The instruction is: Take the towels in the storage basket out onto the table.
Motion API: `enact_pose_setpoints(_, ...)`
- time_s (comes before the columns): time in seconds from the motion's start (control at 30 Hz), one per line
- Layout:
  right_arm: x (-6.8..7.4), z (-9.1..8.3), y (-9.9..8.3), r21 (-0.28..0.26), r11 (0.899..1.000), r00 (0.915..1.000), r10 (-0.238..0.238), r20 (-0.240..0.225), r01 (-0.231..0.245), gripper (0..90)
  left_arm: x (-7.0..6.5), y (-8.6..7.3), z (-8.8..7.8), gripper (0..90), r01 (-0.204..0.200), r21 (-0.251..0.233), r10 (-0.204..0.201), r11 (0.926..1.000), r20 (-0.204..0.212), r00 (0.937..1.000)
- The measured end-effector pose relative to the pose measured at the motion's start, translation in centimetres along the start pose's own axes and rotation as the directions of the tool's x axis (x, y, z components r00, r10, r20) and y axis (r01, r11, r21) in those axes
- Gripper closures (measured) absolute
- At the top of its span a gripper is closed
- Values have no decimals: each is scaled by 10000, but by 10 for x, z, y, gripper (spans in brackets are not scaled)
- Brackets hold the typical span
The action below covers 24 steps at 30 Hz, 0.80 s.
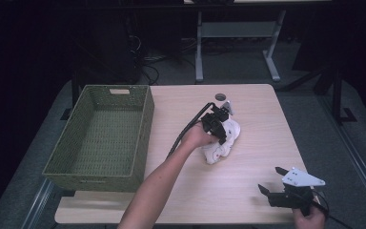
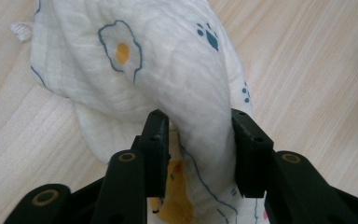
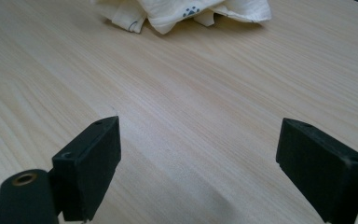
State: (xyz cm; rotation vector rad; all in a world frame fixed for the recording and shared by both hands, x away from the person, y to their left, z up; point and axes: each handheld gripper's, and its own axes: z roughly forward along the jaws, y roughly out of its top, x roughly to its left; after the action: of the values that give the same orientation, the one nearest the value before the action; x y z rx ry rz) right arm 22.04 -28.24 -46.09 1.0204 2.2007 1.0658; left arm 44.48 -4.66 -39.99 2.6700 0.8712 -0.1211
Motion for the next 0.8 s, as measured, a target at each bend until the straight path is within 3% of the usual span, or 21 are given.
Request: enact_pose_setpoints(0.8, -4, -4, -1, -17, 9997, 9996, 234, 159, -234, 134, -2, -12, -17, 446, 7, -628, 1, 9980, 120, 9999)
